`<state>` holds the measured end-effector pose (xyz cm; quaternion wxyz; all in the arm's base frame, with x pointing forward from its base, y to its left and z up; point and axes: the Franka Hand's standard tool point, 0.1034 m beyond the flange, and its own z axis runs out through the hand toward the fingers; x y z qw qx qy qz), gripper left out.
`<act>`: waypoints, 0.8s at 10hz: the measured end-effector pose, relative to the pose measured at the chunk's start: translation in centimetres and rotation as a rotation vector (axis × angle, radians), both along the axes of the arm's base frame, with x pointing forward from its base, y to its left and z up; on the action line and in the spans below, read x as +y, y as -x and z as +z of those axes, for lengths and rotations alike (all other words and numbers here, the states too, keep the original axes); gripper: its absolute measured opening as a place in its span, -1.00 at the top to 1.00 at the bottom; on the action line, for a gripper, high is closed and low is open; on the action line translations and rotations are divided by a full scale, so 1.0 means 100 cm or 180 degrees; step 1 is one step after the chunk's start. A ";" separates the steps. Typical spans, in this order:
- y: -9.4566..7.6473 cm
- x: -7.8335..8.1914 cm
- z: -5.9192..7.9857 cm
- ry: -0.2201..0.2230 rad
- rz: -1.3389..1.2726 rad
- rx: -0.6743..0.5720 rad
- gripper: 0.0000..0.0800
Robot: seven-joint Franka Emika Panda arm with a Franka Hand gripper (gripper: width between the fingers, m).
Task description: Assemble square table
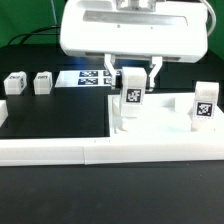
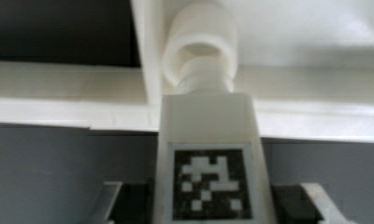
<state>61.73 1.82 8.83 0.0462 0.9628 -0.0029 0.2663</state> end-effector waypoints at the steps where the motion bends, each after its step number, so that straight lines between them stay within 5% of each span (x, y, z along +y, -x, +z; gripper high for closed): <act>1: 0.000 0.003 0.000 -0.0010 -0.0010 -0.0002 0.27; 8: 0.006 0.000 0.000 0.0082 0.0125 -0.0012 0.27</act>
Offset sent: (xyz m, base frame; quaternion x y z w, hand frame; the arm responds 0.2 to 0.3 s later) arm -0.0050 -0.0038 -0.0064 -0.0036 0.0012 -0.0151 0.9999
